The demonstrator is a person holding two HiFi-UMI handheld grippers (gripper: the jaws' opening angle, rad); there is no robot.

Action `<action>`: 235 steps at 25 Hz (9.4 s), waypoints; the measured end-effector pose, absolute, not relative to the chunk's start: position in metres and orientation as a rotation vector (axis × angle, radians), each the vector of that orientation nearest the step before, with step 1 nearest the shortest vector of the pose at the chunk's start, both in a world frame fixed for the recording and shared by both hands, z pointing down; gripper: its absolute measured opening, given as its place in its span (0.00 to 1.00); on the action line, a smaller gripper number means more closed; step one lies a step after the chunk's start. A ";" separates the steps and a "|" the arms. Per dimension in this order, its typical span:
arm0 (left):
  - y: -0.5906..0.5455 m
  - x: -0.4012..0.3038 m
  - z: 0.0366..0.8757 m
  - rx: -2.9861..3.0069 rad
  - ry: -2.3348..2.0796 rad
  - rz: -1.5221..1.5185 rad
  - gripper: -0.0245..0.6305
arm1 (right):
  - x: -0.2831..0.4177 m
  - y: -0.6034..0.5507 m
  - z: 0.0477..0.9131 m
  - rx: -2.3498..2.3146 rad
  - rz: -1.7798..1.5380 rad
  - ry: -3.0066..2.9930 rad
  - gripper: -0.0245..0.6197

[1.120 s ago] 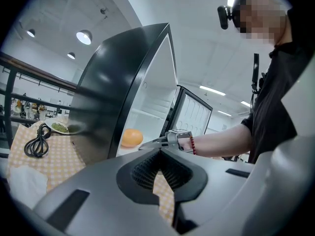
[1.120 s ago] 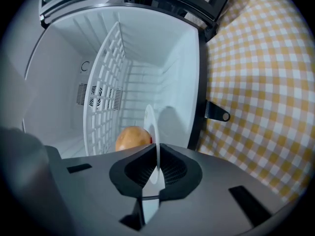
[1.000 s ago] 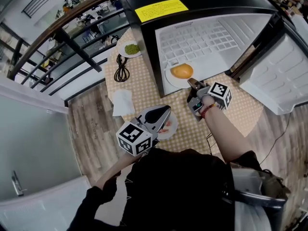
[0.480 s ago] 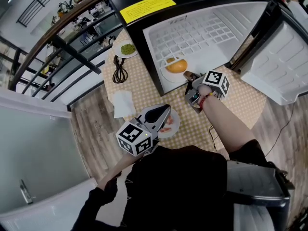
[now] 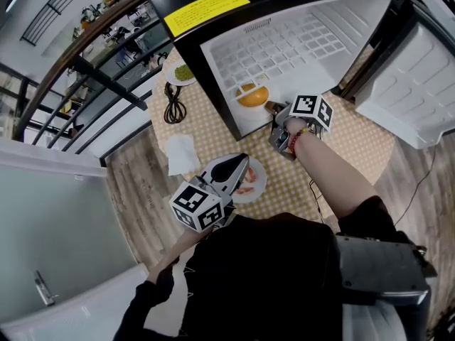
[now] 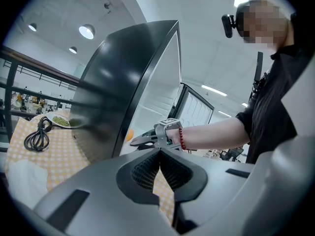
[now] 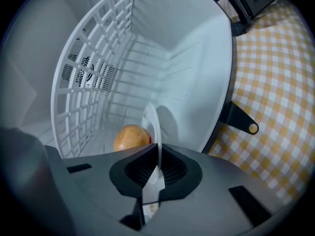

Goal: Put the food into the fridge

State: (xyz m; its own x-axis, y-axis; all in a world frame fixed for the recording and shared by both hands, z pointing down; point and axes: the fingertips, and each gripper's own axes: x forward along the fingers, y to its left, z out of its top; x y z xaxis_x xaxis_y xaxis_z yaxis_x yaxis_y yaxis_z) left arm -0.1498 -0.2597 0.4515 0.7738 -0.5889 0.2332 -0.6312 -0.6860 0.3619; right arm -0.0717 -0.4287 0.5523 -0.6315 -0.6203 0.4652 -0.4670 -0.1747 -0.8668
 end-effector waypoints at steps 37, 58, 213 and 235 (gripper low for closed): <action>-0.250 -0.171 0.459 2.443 -1.052 0.042 0.06 | -0.078 -0.462 0.548 -1.583 -1.431 2.586 0.18; -0.245 -0.180 0.461 2.420 -1.083 0.037 0.06 | -0.075 -0.462 0.546 -1.727 -1.149 2.767 0.27; -0.065 -0.054 0.373 2.659 -1.145 -0.194 0.06 | 0.043 -0.145 0.391 -1.226 -0.689 2.769 0.14; 0.017 0.030 0.389 2.574 -1.201 -0.214 0.06 | 0.140 -0.041 0.416 -1.225 -0.742 2.894 0.06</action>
